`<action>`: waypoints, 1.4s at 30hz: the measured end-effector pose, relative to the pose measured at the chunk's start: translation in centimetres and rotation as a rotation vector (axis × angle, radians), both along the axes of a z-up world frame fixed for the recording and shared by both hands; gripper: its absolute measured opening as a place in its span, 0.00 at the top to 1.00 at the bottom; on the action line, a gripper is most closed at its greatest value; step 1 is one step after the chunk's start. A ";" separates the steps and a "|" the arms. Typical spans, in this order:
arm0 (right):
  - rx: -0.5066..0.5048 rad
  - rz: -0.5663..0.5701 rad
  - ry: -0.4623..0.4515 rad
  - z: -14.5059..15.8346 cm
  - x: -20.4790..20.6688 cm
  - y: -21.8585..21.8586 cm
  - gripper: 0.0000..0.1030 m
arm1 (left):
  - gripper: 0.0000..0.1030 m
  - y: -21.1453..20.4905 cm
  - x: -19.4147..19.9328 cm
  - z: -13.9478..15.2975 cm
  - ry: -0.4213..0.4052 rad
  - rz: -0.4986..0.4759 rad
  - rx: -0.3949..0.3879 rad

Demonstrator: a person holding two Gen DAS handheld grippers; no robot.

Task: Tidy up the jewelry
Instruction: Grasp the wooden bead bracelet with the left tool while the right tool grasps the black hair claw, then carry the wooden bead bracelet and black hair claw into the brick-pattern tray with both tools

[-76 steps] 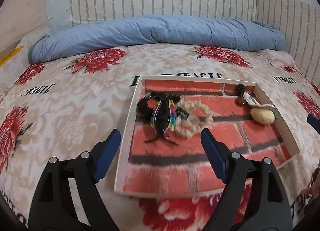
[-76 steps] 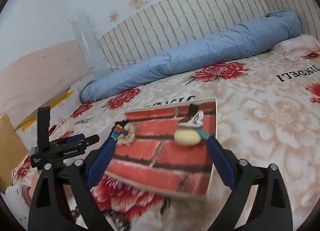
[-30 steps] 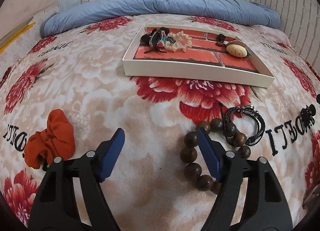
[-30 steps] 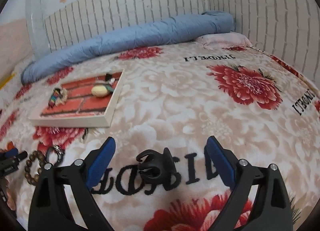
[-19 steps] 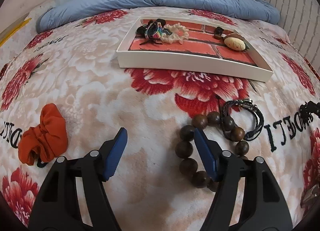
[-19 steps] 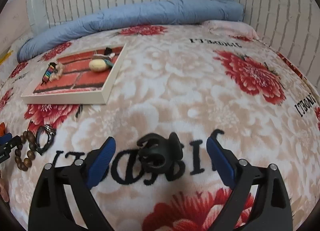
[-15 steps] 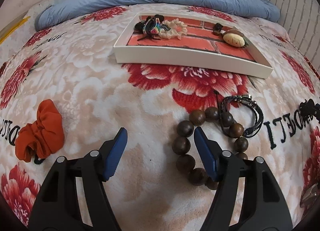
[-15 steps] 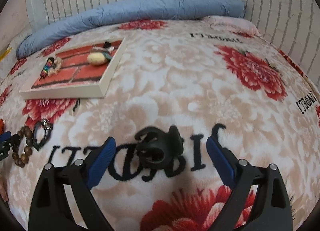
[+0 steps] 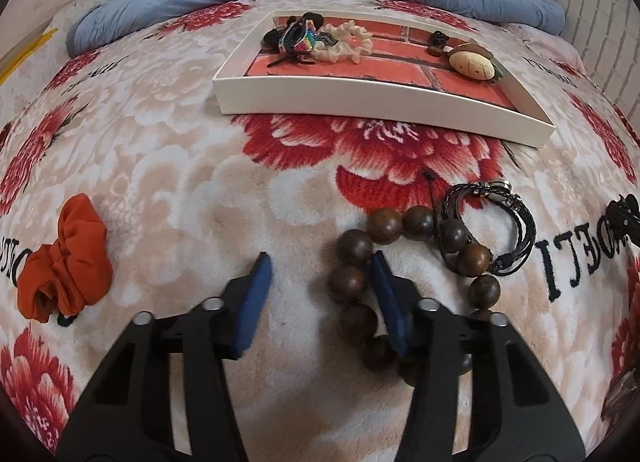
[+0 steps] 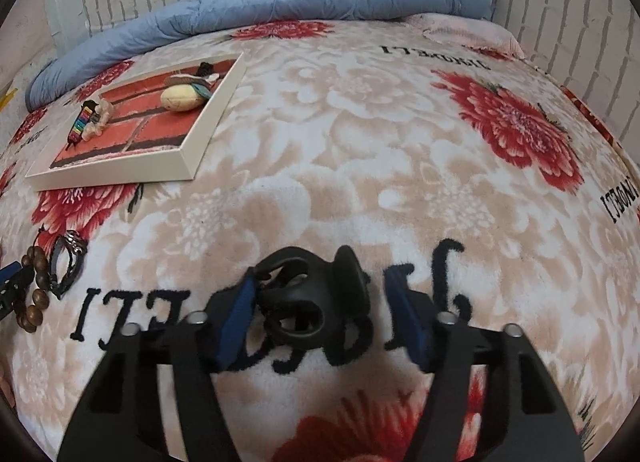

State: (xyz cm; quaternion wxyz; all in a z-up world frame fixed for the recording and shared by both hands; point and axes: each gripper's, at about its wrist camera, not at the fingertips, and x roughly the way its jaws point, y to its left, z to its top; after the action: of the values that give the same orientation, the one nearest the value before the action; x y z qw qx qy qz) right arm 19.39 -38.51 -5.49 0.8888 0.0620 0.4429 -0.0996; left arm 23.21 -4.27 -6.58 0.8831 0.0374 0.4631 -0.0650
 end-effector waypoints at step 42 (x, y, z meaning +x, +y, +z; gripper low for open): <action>0.057 0.125 -0.150 8.5 7.1 11.1 0.54 | 0.83 0.7 1.9 7.9 -0.225 -0.085 -0.072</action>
State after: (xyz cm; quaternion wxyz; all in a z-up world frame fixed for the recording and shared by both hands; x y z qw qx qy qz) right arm 26.44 -27.44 2.99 0.9219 0.0665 0.3807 -0.0263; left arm 25.13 -3.59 1.27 0.9267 0.0322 0.3565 -0.1143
